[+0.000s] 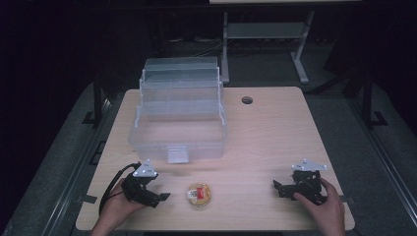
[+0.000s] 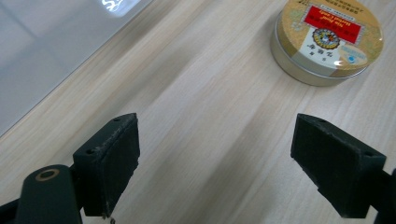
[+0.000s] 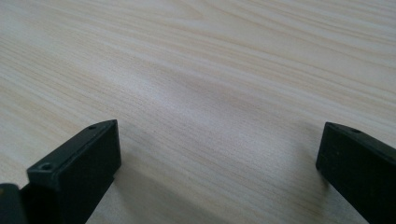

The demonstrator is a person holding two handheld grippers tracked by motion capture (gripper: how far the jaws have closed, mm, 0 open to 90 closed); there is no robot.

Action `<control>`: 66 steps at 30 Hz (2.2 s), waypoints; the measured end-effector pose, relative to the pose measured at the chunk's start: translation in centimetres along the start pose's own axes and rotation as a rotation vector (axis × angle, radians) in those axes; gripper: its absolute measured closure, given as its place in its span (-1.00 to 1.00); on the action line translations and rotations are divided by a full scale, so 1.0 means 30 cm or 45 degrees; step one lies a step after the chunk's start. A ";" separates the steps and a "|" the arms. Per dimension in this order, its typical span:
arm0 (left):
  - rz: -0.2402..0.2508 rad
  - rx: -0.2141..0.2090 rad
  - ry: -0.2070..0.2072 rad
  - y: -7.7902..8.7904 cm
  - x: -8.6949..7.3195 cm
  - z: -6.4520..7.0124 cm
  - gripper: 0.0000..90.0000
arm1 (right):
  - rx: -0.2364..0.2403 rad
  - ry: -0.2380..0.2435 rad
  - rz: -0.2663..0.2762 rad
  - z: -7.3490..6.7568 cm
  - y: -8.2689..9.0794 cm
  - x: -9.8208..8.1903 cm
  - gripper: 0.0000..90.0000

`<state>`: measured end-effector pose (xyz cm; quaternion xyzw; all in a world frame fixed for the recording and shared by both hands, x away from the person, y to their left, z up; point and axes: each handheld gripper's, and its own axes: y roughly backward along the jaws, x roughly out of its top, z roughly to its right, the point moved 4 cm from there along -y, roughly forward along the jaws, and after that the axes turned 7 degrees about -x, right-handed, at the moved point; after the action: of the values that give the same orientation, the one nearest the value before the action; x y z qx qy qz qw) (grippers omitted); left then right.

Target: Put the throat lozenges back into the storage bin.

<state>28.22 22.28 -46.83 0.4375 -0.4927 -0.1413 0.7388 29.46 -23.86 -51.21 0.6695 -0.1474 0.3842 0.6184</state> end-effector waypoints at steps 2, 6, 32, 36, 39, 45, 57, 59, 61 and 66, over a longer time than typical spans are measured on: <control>-0.001 -0.005 -0.008 -0.004 0.008 0.005 -0.67 | 0.000 0.000 0.000 0.000 0.000 0.000 -1.00; -0.006 -0.016 -0.024 -0.011 0.024 0.014 -0.67 | 0.000 0.000 0.000 0.000 0.000 0.000 -1.00; -0.014 -0.095 -0.098 -0.055 0.103 0.079 -0.67 | 0.000 0.000 0.000 0.000 0.000 0.000 -1.00; -0.024 -0.107 -0.108 -0.064 0.113 0.088 -0.67 | 0.000 0.000 0.000 0.000 0.000 0.000 -1.00; -0.034 -0.118 -0.118 -0.072 0.120 0.096 -0.67 | 0.000 -0.001 0.000 0.000 0.000 0.000 -1.00; -0.037 -0.135 -0.142 -0.087 0.140 0.113 -0.67 | 0.000 -0.001 -0.001 0.000 0.000 0.000 -1.00; -0.055 -0.169 -0.183 -0.118 0.172 0.146 -0.67 | 0.000 0.000 0.000 0.000 0.000 0.000 -1.00; -0.057 -0.172 -0.192 -0.124 0.176 0.151 -0.67 | 0.000 0.000 0.000 0.000 0.000 0.000 -1.00; -0.070 -0.176 -0.203 -0.129 0.182 0.154 -0.67 | 0.000 0.000 0.000 0.000 0.000 0.000 -1.00; -0.090 -0.188 -0.235 -0.141 0.199 0.161 -0.67 | 0.000 0.000 0.000 0.000 0.000 0.000 -1.00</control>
<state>27.88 13.56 -45.90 0.3841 -0.5310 -0.2429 0.7152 29.46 -23.85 -51.21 0.6695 -0.1474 0.3842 0.6184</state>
